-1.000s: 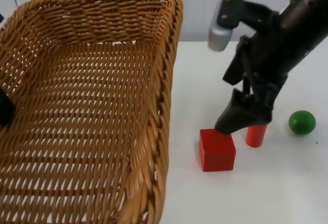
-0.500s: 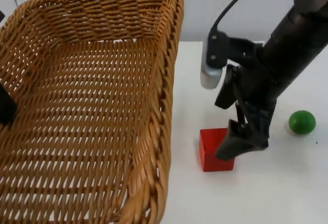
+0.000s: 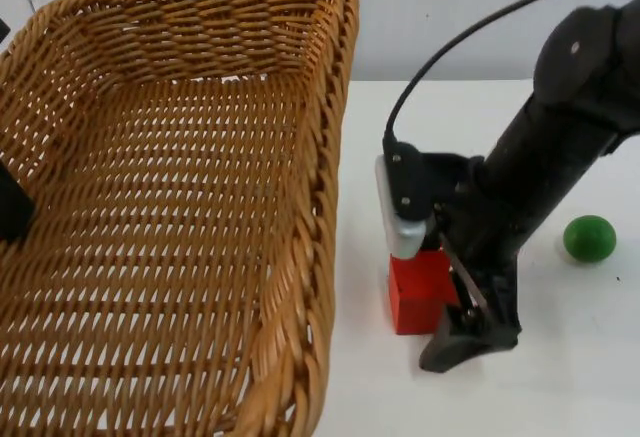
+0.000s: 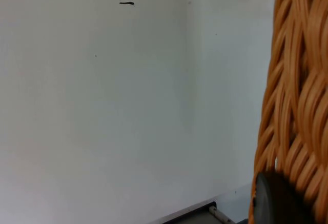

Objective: Pick up the basket with the left hand and place the object to the left of the red cylinder into the basket with the right hand.

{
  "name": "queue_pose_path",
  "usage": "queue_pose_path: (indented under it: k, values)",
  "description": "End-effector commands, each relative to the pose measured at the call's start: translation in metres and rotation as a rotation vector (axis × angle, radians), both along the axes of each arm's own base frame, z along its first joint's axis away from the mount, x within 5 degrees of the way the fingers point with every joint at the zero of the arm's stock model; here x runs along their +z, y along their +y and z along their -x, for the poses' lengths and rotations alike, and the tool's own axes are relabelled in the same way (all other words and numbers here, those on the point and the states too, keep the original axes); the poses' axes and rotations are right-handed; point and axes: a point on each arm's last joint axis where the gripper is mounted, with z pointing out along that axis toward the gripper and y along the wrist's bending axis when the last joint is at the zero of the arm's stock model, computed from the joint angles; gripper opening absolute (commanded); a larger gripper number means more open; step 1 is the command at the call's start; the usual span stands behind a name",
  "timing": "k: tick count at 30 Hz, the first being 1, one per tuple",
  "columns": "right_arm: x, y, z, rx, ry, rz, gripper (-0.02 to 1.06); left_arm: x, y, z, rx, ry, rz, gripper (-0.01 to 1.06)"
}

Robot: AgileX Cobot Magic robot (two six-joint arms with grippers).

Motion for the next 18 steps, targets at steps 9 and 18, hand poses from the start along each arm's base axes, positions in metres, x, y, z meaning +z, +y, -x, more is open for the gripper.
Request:
queue_pose_path:
  k: [9, 18]
  values:
    - [-0.0104, 0.0034, -0.0011, 0.004, -0.011, -0.002, 1.05, 0.0033, -0.0033, 0.0012, -0.002, -0.013, 0.033, 0.0]
    - [-0.0102, 0.0035, -0.0054, -0.015, -0.055, -0.004, 1.05, 0.0033, -0.0033, 0.0012, -0.002, -0.013, 0.033, 0.0]
